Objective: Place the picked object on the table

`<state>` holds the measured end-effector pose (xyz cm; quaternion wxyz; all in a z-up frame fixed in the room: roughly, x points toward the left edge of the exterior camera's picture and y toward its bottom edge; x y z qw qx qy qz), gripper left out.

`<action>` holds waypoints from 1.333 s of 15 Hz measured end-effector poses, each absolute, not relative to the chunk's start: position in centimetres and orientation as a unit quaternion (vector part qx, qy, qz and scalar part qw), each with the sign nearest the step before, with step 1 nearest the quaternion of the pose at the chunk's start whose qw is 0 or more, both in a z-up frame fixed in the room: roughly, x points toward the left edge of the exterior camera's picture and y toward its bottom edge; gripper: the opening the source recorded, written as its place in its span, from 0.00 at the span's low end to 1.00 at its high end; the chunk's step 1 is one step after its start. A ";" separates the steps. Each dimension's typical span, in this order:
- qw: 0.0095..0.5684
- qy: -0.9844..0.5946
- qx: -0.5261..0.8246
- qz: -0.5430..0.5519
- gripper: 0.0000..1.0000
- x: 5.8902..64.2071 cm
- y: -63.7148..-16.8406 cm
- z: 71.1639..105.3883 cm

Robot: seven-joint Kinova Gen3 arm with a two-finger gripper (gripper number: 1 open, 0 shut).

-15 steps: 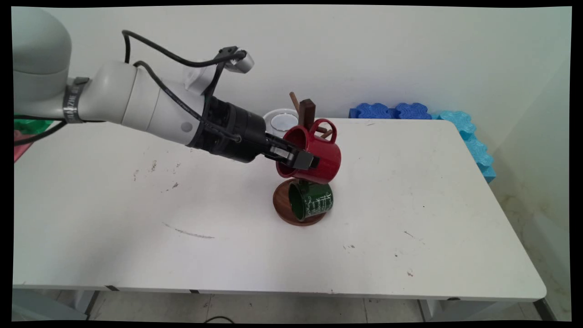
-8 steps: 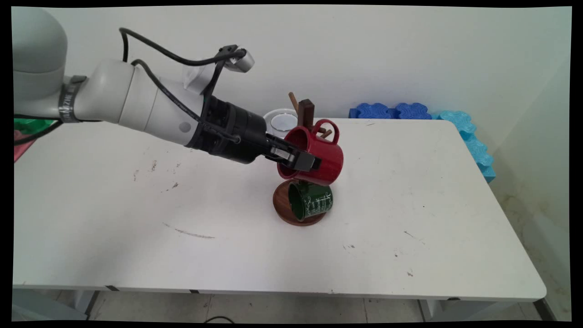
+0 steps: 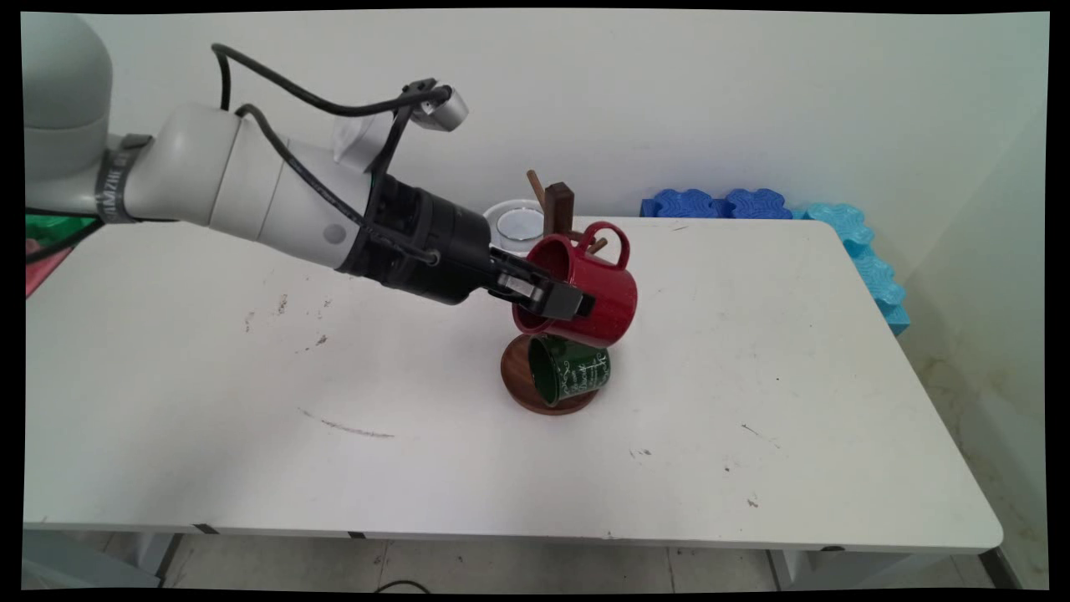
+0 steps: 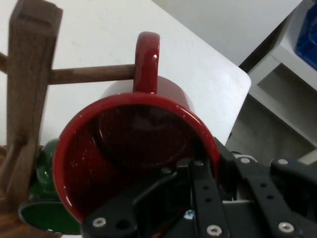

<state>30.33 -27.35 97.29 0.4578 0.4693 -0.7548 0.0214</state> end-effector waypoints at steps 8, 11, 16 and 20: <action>0.456 -0.761 0.461 0.012 0.00 30.0 -26.5 97.7; 0.452 -0.766 0.457 0.010 0.00 30.2 -26.1 97.8; 0.439 -0.779 0.447 0.011 0.00 31.0 -25.7 98.0; 0.423 -0.793 0.438 0.016 0.00 32.0 -25.6 98.2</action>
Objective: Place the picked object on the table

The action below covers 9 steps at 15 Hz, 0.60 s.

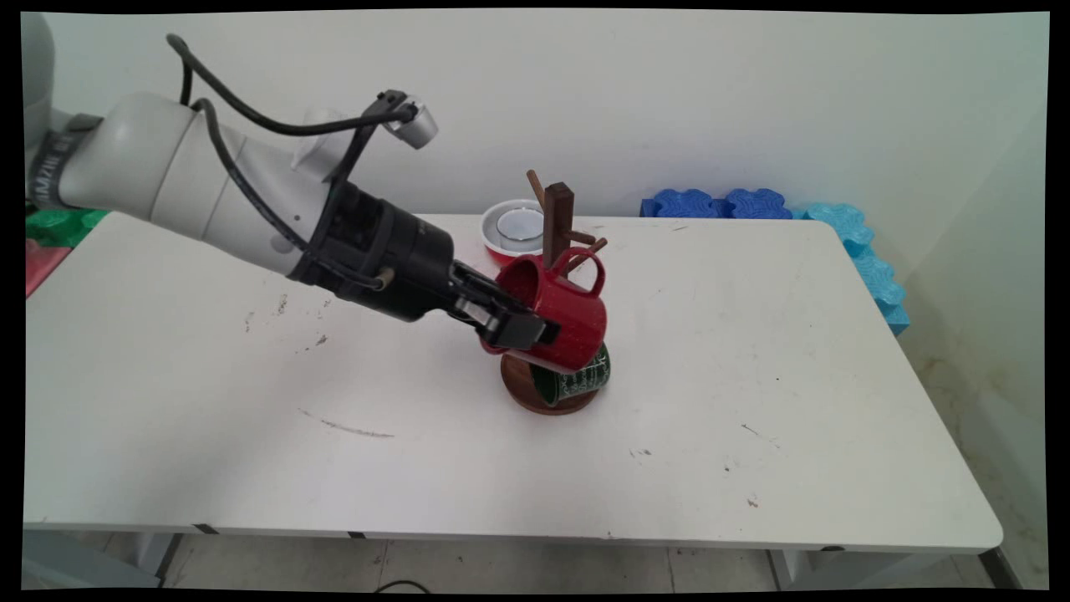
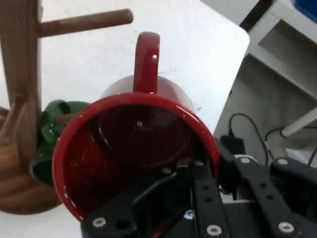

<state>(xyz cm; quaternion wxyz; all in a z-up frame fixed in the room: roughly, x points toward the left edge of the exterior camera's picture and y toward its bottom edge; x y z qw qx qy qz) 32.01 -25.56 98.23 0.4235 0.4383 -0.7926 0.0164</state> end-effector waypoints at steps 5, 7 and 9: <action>0.401 -0.810 0.426 0.025 0.00 33.7 -25.6 98.6; 0.394 -0.816 0.422 0.028 0.00 34.3 -25.6 98.8; 0.381 -0.824 0.417 0.031 0.00 35.2 -25.5 99.0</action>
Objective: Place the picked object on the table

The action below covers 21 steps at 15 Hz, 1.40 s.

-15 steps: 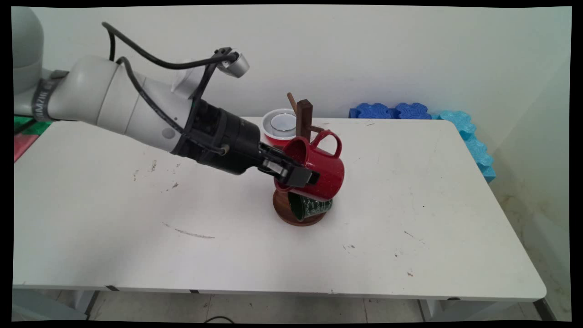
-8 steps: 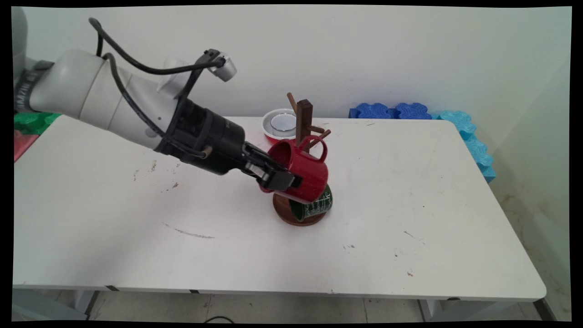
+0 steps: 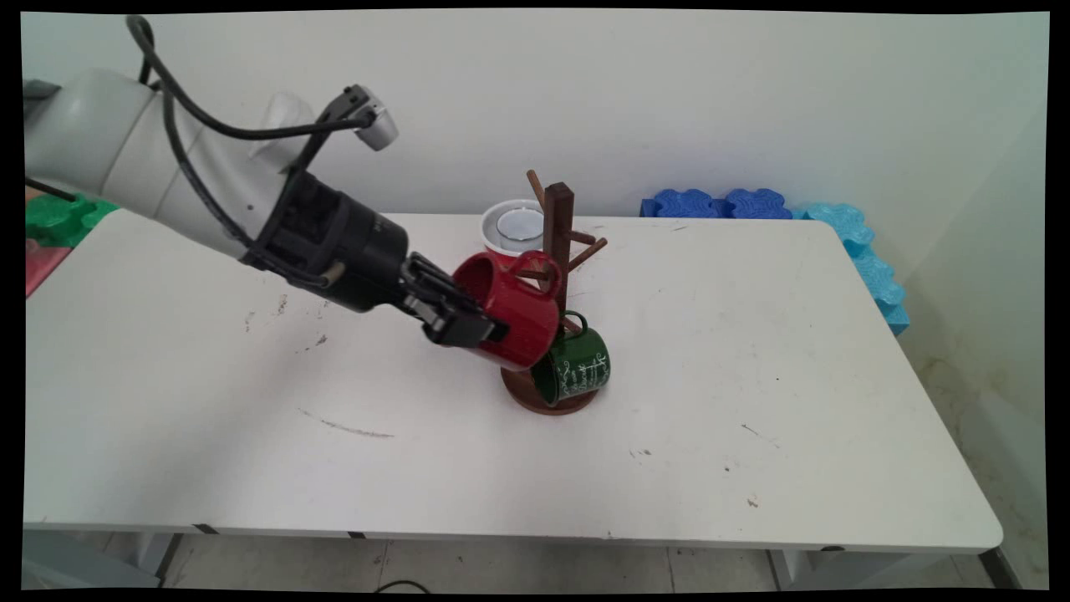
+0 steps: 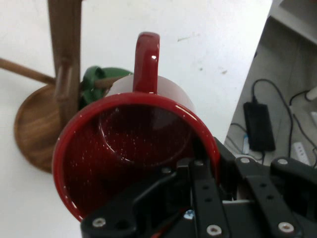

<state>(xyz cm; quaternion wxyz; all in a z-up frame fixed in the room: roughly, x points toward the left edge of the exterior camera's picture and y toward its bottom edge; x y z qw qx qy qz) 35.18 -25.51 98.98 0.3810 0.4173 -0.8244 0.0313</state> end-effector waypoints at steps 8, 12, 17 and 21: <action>0.335 -0.850 0.403 0.049 0.00 38.5 -25.5 99.4; 0.311 -0.863 0.395 0.056 0.00 39.5 -25.5 98.7; 0.287 -0.874 0.386 0.064 0.00 40.8 -25.6 98.2; 0.266 -0.886 0.373 0.074 0.00 41.8 -26.0 97.6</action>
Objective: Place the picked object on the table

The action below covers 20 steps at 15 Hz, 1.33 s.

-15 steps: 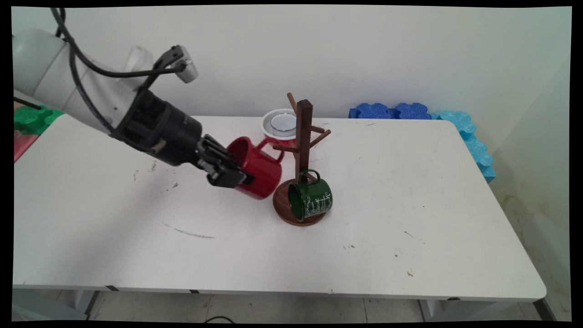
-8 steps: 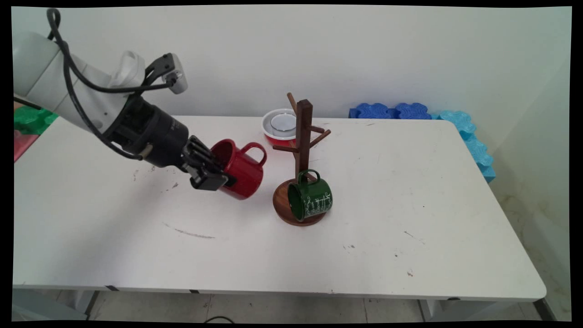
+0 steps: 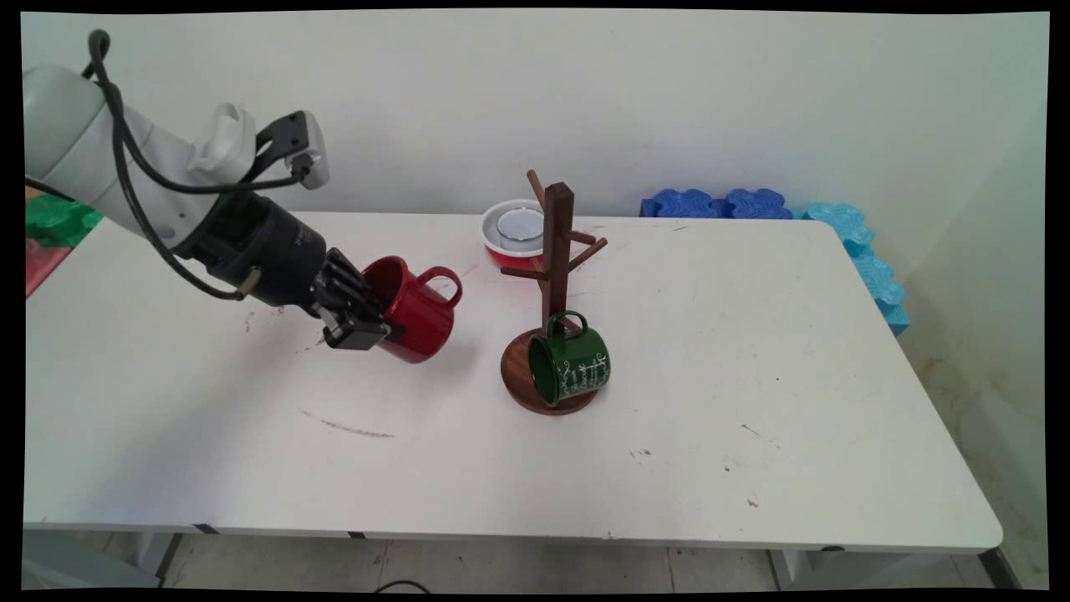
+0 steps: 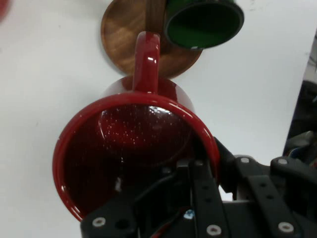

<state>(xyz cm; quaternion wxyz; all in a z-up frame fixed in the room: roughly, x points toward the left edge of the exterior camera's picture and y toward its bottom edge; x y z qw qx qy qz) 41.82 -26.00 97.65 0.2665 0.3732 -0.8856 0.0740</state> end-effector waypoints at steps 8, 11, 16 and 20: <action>0.226 -0.913 0.325 0.095 0.00 43.2 -28.0 96.1; 0.211 -0.923 0.305 0.103 0.00 43.6 -29.0 95.5; 0.180 -0.937 0.275 0.116 0.00 44.2 -31.4 94.1; 0.158 -0.945 0.257 0.124 0.00 44.5 -33.3 92.7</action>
